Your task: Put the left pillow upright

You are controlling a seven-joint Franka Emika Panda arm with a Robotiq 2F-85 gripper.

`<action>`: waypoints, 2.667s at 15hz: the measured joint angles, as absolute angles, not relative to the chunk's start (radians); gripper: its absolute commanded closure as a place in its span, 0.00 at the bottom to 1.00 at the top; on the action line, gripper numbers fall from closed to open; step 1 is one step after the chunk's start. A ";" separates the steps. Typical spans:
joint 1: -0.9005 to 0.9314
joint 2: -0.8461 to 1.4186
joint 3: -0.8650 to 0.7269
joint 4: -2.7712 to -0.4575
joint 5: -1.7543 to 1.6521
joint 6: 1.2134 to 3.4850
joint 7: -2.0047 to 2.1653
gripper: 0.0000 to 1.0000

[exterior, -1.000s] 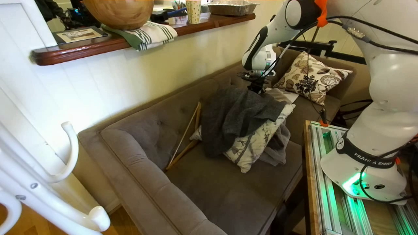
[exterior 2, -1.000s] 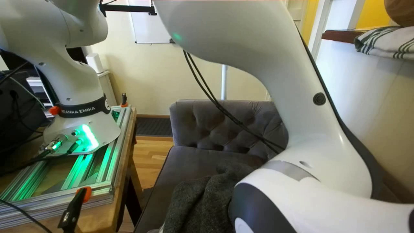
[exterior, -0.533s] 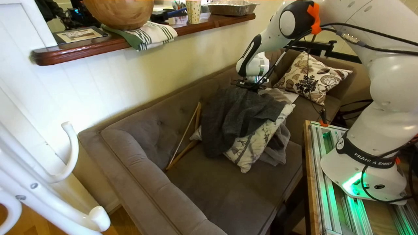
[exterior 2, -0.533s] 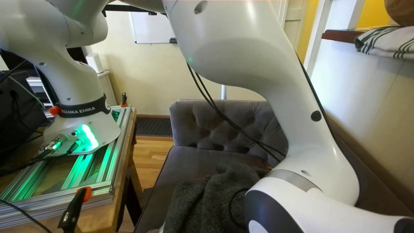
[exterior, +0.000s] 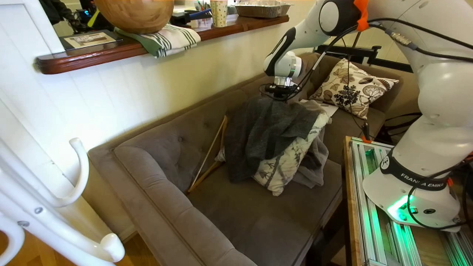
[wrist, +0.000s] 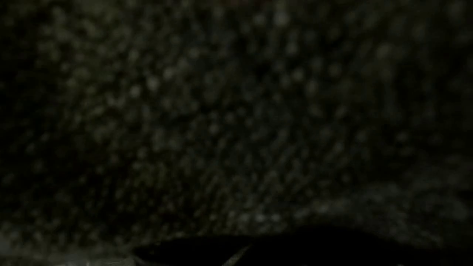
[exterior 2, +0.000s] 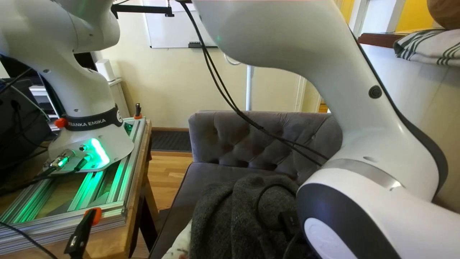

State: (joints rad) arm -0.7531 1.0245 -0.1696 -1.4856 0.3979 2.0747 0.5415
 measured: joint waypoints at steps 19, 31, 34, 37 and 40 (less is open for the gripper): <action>-0.464 0.853 -0.205 -1.633 0.398 1.973 0.394 1.00; -0.399 0.772 -0.198 -1.726 0.398 1.961 0.343 0.99; -0.399 0.772 -0.198 -1.726 0.398 1.961 0.342 1.00; -0.399 0.779 -0.176 -1.704 0.400 1.961 0.294 1.00; -0.387 0.788 -0.103 -1.661 0.411 1.959 0.232 1.00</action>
State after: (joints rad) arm -0.3866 0.7879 -0.1035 -1.6605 0.4108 1.9587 0.2319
